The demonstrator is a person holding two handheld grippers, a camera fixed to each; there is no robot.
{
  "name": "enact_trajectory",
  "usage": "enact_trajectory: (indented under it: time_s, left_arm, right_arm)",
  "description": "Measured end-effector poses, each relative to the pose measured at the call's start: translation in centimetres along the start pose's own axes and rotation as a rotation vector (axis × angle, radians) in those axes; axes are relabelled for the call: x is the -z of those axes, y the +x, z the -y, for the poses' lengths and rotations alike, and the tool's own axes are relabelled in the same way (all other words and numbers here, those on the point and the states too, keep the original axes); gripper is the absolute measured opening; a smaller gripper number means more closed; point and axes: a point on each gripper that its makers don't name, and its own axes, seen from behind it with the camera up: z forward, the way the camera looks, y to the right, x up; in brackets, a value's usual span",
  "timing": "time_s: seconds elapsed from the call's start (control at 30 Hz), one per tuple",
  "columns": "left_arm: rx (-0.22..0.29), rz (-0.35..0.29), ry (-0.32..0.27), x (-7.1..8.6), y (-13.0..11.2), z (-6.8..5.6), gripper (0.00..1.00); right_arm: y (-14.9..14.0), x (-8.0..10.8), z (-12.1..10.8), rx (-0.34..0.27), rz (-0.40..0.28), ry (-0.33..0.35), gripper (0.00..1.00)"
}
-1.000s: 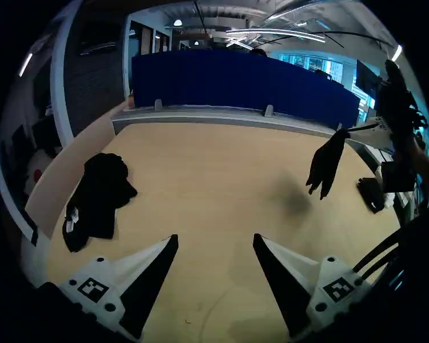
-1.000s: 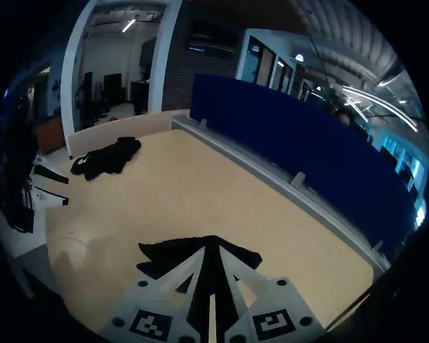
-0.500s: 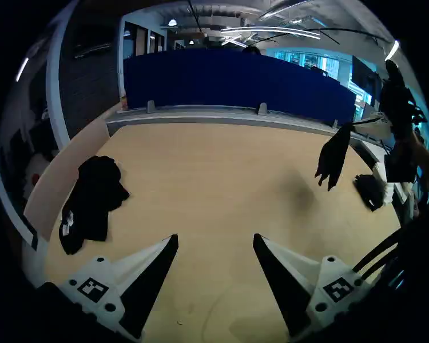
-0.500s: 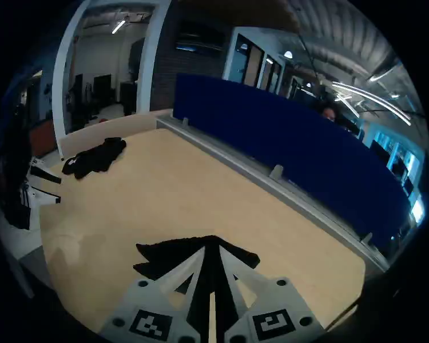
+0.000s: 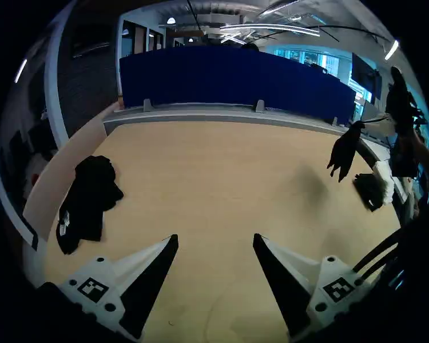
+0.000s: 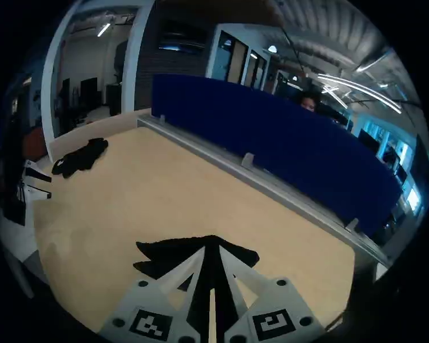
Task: Fold towel
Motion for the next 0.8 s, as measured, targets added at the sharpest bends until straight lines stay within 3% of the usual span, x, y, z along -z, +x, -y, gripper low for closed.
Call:
enact_trajectory:
  time_s: [0.8]
  left_arm:
    - [-0.025,0.033,0.000,-1.7,0.7,-2.7,0.97]
  right_arm:
    - [-6.3,3.1,-12.0,-0.042,0.077,-0.081,0.02]
